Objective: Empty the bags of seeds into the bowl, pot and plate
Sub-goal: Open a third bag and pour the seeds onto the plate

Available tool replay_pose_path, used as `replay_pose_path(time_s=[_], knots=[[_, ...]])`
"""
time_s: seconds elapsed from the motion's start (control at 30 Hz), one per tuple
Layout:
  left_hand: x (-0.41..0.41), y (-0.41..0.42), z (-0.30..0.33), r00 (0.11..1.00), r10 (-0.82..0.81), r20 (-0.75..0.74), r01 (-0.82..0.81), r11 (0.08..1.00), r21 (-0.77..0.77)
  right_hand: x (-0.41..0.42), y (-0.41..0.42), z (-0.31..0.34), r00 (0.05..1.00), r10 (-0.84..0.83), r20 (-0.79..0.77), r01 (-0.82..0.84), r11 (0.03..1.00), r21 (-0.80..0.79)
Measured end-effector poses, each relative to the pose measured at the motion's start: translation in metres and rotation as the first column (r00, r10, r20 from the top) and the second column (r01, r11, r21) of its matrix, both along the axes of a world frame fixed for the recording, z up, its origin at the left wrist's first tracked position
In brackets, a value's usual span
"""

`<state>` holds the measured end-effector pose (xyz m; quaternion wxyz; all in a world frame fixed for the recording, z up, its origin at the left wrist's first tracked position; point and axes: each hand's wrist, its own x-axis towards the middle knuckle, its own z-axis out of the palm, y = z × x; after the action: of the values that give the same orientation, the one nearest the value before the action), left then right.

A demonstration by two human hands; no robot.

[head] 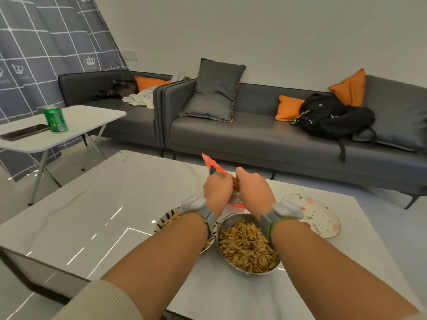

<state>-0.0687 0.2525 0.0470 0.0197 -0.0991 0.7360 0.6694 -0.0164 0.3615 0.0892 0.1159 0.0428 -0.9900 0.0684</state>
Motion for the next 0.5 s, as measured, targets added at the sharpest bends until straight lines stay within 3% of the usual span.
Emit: replay_pose_path(time_s=[0.07,0.17,0.27,0.5], knots=[[0.005,-0.004,0.003,0.998,0.043,-0.039,-0.045,0.998,-0.045,0.008,0.001,-0.005,0.999,-0.019,-0.026,0.020,1.000,0.016],[0.006,-0.010,-0.001,0.999,-0.005,-0.053,0.005,1.000,-0.001,0.023,0.002,-0.008,0.999,-0.033,-0.004,0.034,0.994,0.104],[0.002,-0.007,-0.006,0.990,-0.051,-0.134,0.042,0.997,-0.067,0.030,0.005,-0.013,0.998,-0.021,-0.058,0.027,0.994,0.105],[0.010,0.016,0.001,0.963,-0.163,-0.215,0.165,0.986,-0.009,0.024,0.036,-0.029,0.968,-0.177,-0.179,0.108,0.935,-0.337]])
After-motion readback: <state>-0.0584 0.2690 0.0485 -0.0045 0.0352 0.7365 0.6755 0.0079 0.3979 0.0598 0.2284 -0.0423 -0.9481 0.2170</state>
